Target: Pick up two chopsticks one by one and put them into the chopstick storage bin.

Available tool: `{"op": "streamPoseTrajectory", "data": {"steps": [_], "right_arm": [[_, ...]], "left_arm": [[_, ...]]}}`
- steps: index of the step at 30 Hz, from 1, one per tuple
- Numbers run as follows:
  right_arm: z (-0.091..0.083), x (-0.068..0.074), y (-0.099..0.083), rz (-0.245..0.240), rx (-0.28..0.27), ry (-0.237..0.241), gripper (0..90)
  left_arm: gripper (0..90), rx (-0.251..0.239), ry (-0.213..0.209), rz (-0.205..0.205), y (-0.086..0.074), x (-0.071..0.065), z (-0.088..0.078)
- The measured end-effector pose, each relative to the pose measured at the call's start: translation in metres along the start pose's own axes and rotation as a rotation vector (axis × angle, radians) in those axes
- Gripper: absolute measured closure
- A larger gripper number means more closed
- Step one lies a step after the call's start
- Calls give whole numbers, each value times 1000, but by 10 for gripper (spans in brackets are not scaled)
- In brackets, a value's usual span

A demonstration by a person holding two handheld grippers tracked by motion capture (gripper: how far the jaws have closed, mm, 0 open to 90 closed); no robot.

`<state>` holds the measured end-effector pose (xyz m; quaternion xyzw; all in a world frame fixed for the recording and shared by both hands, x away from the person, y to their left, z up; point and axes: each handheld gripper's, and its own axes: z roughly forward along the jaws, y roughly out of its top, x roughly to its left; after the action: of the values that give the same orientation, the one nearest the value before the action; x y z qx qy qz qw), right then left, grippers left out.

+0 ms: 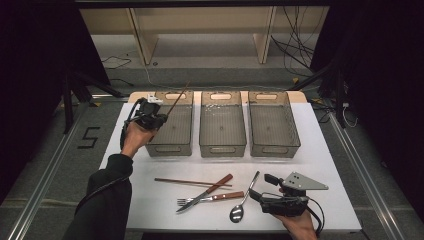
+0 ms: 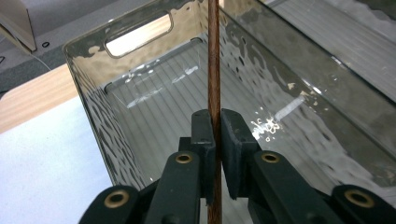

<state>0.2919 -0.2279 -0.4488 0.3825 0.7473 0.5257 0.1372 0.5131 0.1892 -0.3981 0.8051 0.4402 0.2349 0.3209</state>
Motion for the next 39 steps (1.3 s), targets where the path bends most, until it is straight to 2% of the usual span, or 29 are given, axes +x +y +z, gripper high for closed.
{"op": "streamPoseTrajectory", "data": {"steps": [12, 15, 18, 19, 21, 23, 24, 29, 30, 33, 36, 37, 39], "right_arm": [[0, 0, 0, 2, 1, 1, 231], [0, 0, 0, 0, -1, 1, 231], [0, 0, 0, 0, -1, 1, 231], [0, 0, 0, 0, -1, 1, 231], [0, 0, 0, 1, 0, 2, 231], [0, 0, 0, 2, 1, 4, 231], [0, 0, 0, 0, -1, 4, 231], [0, 0, 0, 1, -1, 3, 231], [0, 0, 0, -1, -1, 3, 231], [0, 1, 0, -2, -1, 3, 231], [0, 1, 0, -2, -2, 3, 231], [0, 1, 0, -2, -1, 2, 231], [0, 1, 0, -3, -1, 2, 231]], "left_arm": [[833, 46, 8, -30, -7, 0, 11], [823, 53, 12, -49, -9, 1, 13], [705, 57, 13, -73, -10, 2, 13], [705, 55, 11, -78, -10, 3, 12], [607, 52, 9, -92, -9, 3, 10], [553, 52, -17, -99, -7, 3, 5], [517, 52, -17, -99, -7, 3, 5], [379, 22, -62, -102, -6, -2, -10], [362, 21, -88, -88, -7, -5, -17], [314, 10, -102, -69, -8, -10, -24], [276, -25, -152, -52, -12, -20, -39], [267, -25, -152, -52, -12, -20, -39], [250, -45, -177, -34, -16, -28, -47]]}}
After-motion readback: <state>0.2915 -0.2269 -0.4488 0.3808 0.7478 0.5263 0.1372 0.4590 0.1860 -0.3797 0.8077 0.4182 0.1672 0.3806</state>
